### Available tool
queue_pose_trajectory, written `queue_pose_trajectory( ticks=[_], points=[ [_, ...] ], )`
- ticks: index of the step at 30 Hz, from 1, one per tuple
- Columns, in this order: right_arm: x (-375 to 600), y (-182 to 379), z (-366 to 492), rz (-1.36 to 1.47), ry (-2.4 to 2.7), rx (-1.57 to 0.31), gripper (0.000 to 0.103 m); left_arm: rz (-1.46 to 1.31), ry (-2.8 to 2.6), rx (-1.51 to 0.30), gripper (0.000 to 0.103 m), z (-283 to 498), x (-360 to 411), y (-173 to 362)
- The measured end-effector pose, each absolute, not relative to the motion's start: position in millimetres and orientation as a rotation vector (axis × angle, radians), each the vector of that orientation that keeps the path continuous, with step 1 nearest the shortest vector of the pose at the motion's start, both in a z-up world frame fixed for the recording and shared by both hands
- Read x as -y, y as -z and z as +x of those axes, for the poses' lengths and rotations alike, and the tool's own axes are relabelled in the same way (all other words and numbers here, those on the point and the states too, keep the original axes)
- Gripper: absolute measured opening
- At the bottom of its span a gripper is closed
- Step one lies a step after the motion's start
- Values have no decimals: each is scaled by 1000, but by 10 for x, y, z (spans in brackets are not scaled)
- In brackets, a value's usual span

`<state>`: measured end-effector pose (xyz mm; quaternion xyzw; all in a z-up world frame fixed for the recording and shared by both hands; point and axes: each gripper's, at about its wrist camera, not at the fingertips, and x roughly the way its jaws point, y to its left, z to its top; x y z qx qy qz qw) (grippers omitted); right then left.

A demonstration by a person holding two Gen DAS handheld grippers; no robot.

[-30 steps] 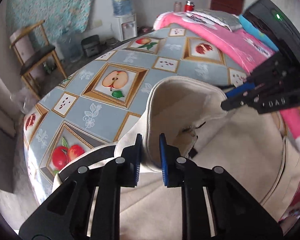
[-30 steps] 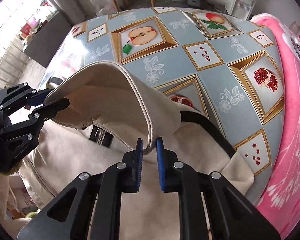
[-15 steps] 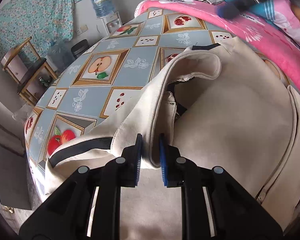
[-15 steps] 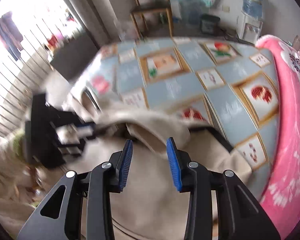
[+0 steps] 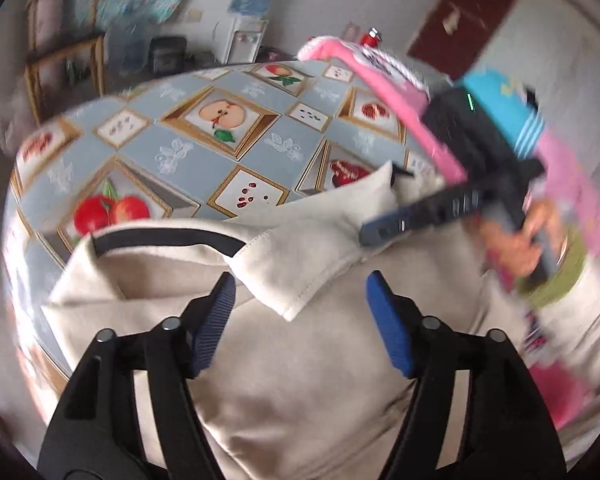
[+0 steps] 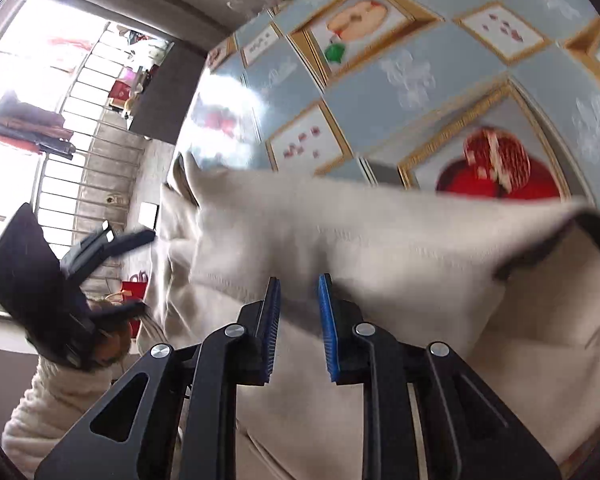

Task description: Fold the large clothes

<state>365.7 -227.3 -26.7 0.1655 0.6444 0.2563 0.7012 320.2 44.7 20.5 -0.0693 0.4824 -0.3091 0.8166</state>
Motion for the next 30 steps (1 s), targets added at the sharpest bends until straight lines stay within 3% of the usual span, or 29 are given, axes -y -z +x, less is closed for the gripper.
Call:
queue_pose_trajectory(
  ticks=[8,10,14,19,24,30],
  points=[
    [2434,443,3624,511,-569,-1439,20,-544,479,-1261,64,3761,-569,353],
    [2511,367,3572,526,-566,-1420,21,-562,464,-1268,64,3793,-538,402],
    [2909,136,3471,596,-477,-1318,38,-557,467,-1276,54,3821,-487,430],
    [3262,308,3516,705,-329,-1343,40,-519,475,-1277,43,3810,-421,403],
    [3245,595,3500,753,-333,-1421,40,-545,486,-1301,41,3759,-463,402],
    [3050,561,3427,701,-401,-1431,40,-469,497,-1303,35,3677,-420,363]
  ],
)
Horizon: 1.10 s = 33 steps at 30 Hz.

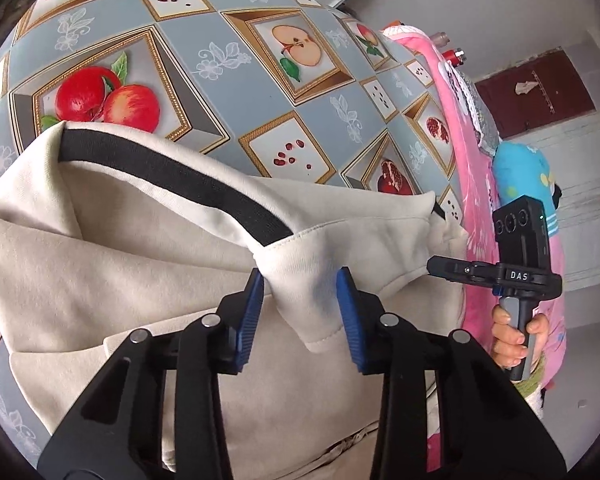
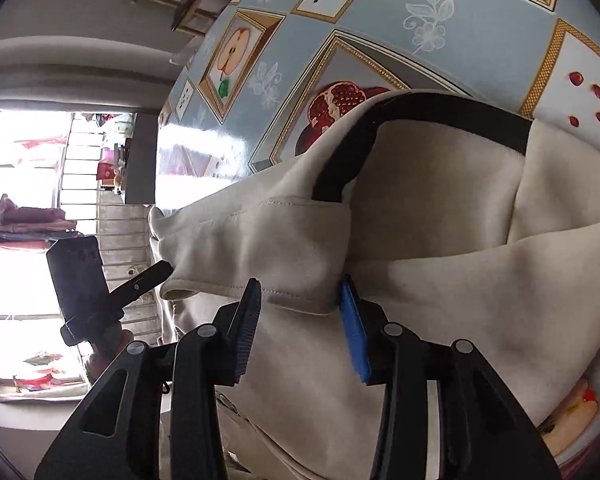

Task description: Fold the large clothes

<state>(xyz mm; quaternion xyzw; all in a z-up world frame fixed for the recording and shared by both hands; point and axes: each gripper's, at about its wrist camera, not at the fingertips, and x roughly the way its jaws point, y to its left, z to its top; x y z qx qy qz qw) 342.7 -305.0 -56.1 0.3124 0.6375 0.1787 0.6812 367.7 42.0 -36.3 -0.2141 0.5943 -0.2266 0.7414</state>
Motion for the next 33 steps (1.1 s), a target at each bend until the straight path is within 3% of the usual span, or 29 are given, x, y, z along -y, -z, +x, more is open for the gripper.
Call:
queue_pose_trajectory(
  ticks=[5,8,12,24,25,27,28,33],
  points=[
    [2839,497,3442,500,-396,-1426,19,-137,460,-1219,20,3628,-162,284],
    [2679,433,3526,346,-365,-1397,15,93,425,-1117,16,3622,54,231],
    [2546,400,3737,232,-297,-1349,13,264,381,-1041,15,3761,228,253],
    [2539,453,3581,132,-354,-1346,13,395,475,-1020,15,3513,179,371],
    [2545,448,3594,142,-351,-1351,14,381,475,-1026,15,3535,172,378],
    [2596,401,3564,122,-301,-1350,30,361,474,-1033,15,3555,169,388],
    [2614,316,3540,85,-250,-1322,44,358,475,-1033,15,3555,169,390],
    [2594,-211,3382,-18,-124,-1108,47,377,482,-1027,15,3530,186,395]
  ],
)
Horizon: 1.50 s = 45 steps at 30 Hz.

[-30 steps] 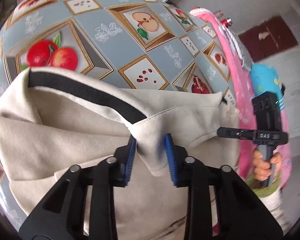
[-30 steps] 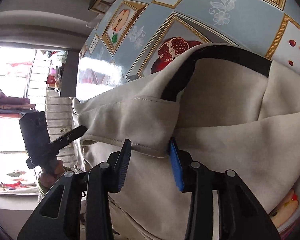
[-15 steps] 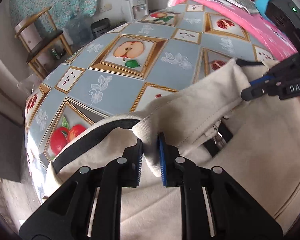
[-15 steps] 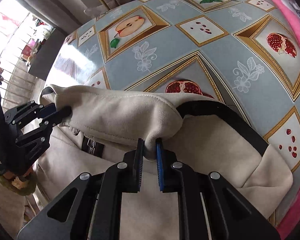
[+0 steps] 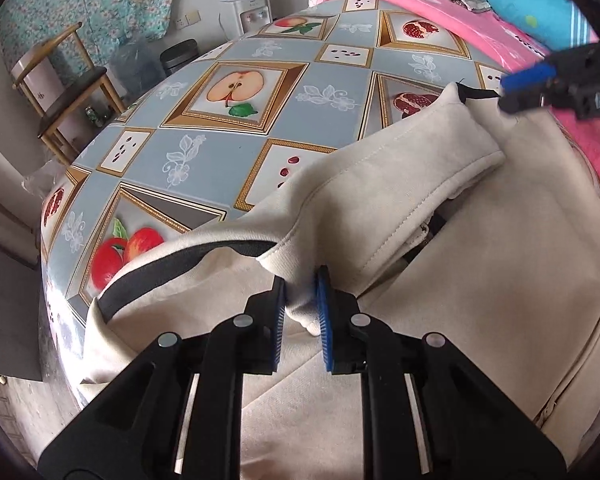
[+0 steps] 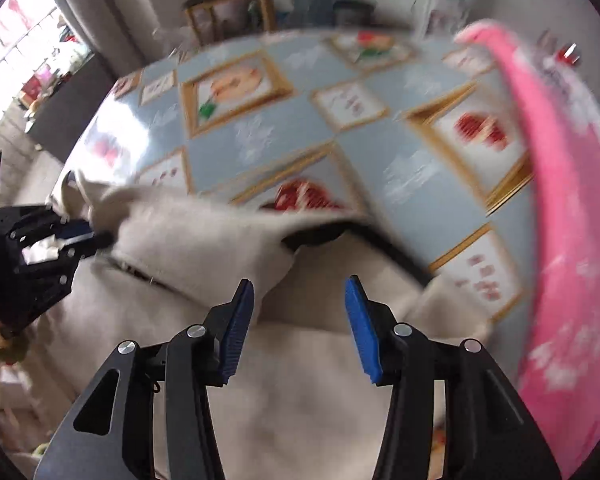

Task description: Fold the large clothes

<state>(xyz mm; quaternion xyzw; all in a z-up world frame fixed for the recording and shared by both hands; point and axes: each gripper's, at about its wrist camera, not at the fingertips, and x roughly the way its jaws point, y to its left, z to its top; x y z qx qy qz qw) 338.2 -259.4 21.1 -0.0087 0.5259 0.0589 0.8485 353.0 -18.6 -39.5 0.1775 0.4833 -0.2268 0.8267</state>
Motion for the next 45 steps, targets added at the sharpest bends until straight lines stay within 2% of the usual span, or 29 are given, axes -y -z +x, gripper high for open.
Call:
queue_pose_trajectory(
  ticks=[3,5,6,8,10,11,12,15,18,23,28,33,37,38,41,45],
  points=[
    [2404,-301,3417,30,-232,-1064,44,380,484,-1028,15,3546,191,395],
    [2169,-216,3471,60,-330,-1077,28,375,482,-1026,15,3545,186,394],
    [2093,-151,3522,68,-353,-1091,25,370,482,-1023,15,3543,184,394],
    [1950,68,3581,78,-403,-1144,12,351,483,-1017,16,3540,158,391],
    [1906,272,3578,98,-410,-1205,9,302,476,-1020,20,3561,80,378],
    [1912,345,3538,110,-414,-1223,9,268,467,-1020,27,3574,11,357],
    [1947,361,3502,127,-425,-1225,9,214,456,-1017,29,3598,-87,318],
    [1994,438,3418,119,-429,-1259,6,40,419,-992,29,3648,-396,168],
    [1969,455,3386,118,-433,-1264,5,-22,438,-928,28,3629,-489,3],
    [1965,498,3463,135,-434,-1268,4,20,572,-929,28,3578,-115,-41],
    [2004,436,3416,106,-407,-1276,3,223,580,-1055,28,3532,369,405],
    [2163,35,3325,11,-315,-1132,3,188,591,-1031,29,3506,323,427],
    [2232,381,3448,-106,-183,-1201,3,174,596,-1023,29,3506,310,440],
    [2242,377,3421,-115,-194,-1165,3,165,599,-1022,29,3508,301,445],
    [2252,217,3410,-123,-150,-1185,3,125,610,-1023,29,3506,244,428],
    [2110,-87,3360,-127,-181,-1093,3,94,625,-1012,29,3506,200,433]
  ],
)
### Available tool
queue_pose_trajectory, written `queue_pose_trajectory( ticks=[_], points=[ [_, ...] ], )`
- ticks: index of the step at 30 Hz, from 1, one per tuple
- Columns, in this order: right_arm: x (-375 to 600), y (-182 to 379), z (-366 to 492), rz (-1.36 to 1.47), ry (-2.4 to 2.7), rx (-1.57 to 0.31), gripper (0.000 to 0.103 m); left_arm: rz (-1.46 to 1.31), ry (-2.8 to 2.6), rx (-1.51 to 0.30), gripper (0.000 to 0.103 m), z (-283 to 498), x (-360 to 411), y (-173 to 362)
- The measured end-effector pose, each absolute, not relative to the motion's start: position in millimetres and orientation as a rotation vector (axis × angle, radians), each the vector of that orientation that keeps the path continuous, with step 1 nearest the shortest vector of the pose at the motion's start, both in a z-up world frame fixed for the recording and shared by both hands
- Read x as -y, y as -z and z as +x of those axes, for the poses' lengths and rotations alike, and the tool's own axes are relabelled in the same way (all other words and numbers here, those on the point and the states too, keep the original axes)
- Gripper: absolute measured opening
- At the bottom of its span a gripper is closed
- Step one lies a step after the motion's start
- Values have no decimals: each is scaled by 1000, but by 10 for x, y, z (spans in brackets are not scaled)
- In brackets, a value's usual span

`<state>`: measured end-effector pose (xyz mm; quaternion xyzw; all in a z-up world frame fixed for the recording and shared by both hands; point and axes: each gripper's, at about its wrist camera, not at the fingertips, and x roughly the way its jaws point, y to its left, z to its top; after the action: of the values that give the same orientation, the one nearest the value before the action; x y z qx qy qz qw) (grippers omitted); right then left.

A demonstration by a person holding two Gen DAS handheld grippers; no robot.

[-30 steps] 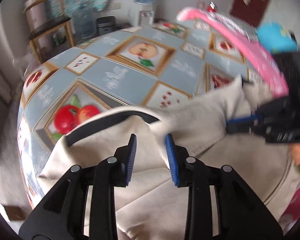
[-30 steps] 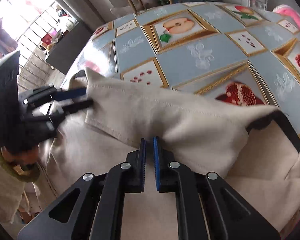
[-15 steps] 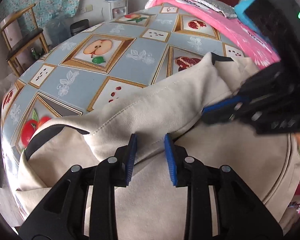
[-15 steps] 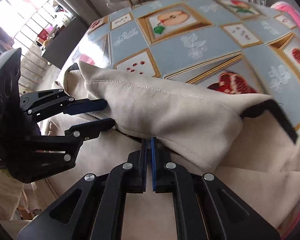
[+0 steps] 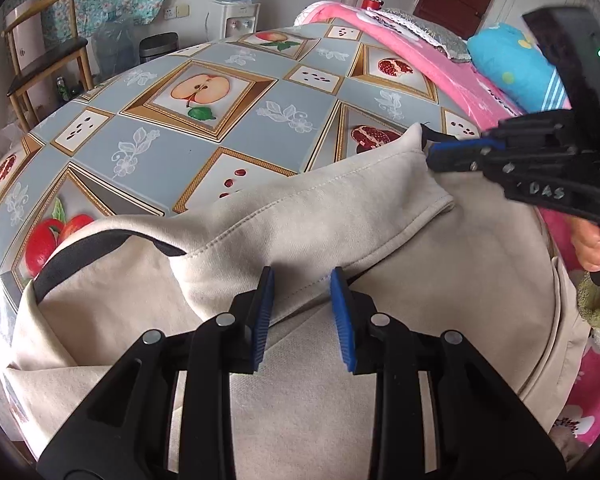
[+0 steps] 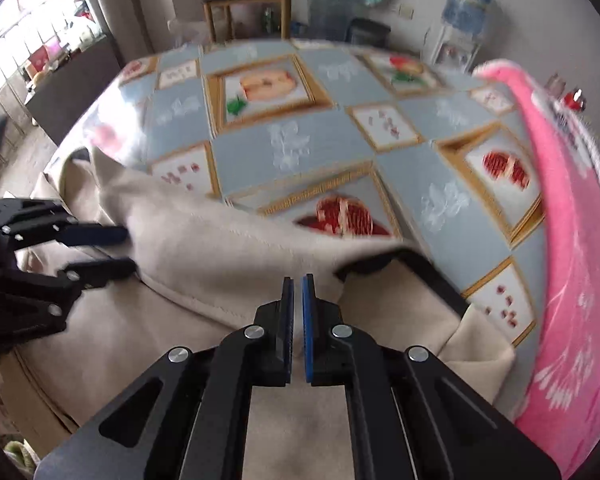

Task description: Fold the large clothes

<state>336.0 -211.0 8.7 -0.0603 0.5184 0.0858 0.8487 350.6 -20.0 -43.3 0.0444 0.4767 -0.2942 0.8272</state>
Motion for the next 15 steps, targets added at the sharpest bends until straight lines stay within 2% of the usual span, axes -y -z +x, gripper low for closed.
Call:
queue_pose_trajectory(
  ticks=[4,7,12,15],
  points=[
    [1863,-40,3440,-113,-261,-1069,3,67,628,-1008,29,3508,170,437],
    [1812,306,3470,-123,-261,-1134,4,53,623,-1006,29,3506,151,394],
    [1822,320,3372,-131,-254,-1116,4,39,594,-892,29,3564,60,44],
    [1806,333,3441,-123,-250,-1131,4,66,500,-944,29,3738,45,163]
  ],
)
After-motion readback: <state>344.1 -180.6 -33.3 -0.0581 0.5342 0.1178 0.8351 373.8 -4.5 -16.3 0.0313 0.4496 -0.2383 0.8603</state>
